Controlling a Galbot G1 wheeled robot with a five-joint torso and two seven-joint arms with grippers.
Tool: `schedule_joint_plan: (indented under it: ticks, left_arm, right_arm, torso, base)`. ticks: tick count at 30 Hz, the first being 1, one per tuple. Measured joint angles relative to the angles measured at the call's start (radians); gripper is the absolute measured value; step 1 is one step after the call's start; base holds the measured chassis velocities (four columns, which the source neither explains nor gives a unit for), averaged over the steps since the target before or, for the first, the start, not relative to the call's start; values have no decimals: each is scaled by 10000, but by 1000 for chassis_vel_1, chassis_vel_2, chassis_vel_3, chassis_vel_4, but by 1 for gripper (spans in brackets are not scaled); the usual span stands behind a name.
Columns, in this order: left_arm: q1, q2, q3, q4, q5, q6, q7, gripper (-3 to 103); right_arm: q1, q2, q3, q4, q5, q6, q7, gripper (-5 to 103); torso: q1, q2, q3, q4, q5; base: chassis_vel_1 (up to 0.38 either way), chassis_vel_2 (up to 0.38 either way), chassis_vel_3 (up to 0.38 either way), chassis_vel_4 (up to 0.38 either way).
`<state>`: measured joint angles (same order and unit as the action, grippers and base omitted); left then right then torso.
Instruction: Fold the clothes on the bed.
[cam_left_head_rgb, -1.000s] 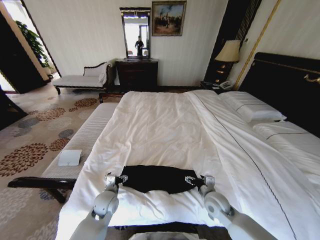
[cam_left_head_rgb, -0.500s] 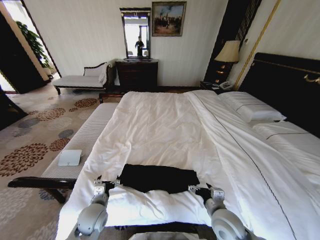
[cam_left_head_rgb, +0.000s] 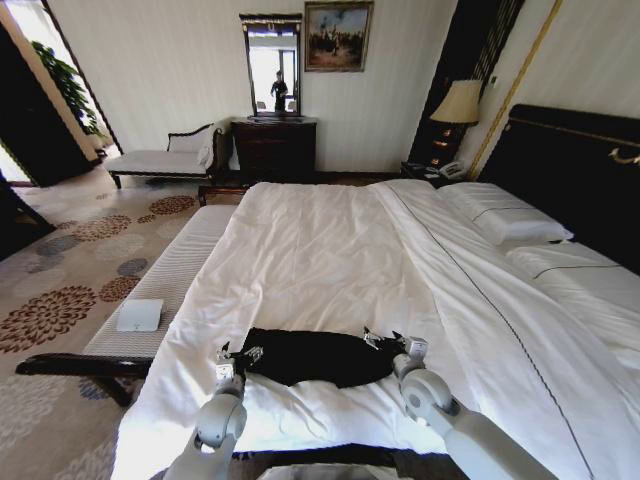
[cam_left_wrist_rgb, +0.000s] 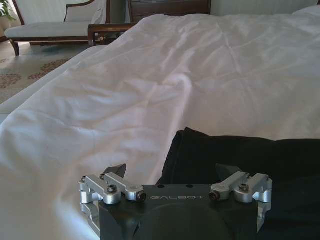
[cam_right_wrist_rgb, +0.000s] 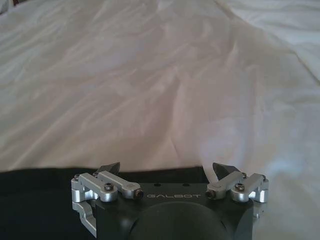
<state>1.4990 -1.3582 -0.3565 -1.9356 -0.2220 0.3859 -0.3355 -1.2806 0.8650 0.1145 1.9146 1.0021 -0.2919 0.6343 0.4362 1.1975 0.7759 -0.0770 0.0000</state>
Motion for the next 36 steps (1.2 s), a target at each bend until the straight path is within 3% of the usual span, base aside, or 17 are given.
schedule_joint_plan:
  ticks: [6,8,13,17,20,26,29,36]
  left_arm:
    - [399,343,-85,-332,44,45,16,100]
    - [686,688,-260,-519,137,39,231,100]
    - [994,1153,-406,-594,443,-87,710,100]
    - [1210,1470,-485,-603,700,-185,988,100]
    - [1265,1524,-508,-632,719,-193,1017,100]
    - [1454,1433,-511,-614,896,-294,1034,100]
    - [1565,1352,-489,-539,1035,-347,1030,100]
    - [1490,1291,-498,-368,1054,-386,1004,100]
  right_arm:
    - [-595,-205,185,296,140,-222,219,100]
    - [-1681,-556,643,1662,299,-459,955,100]
    - [-3678,-1073,1149,3511,28,-621,1893,100]
    - [-4030,-1127,1368,3886,-159,-624,2191,100]
    - [-3569,-975,1505,3686,-35,-449,2143,100]
    - [-2131,-463,1725,2494,1079,715,794,100]
    - [-1821,-232,1753,1776,1354,1090,563,100]
    - [-2122,-242,2205,1816,2011,937,742,100]
  torso:
    - [0,0,-1,-2,-1]
    - [0,-1,-1,0,-1]
    - [-2,1,-2,-5,-5]
    - [-4,1,-3,-4,-5]
    - [-3,1,-2,-4,-1]
    - [0,0,0,0,1]
    - [-1,0,0,1,1]
    - [-1,0,-1,-3,-1]
  base:
    - [0,0,0,0]
    - [0,0,0,0]
    - [0,0,0,0]
    - [0,0,0,0]
    - [0,0,0,0]
    - [0,0,0,0]
    - [0,0,0,0]
    - [0,0,0,0]
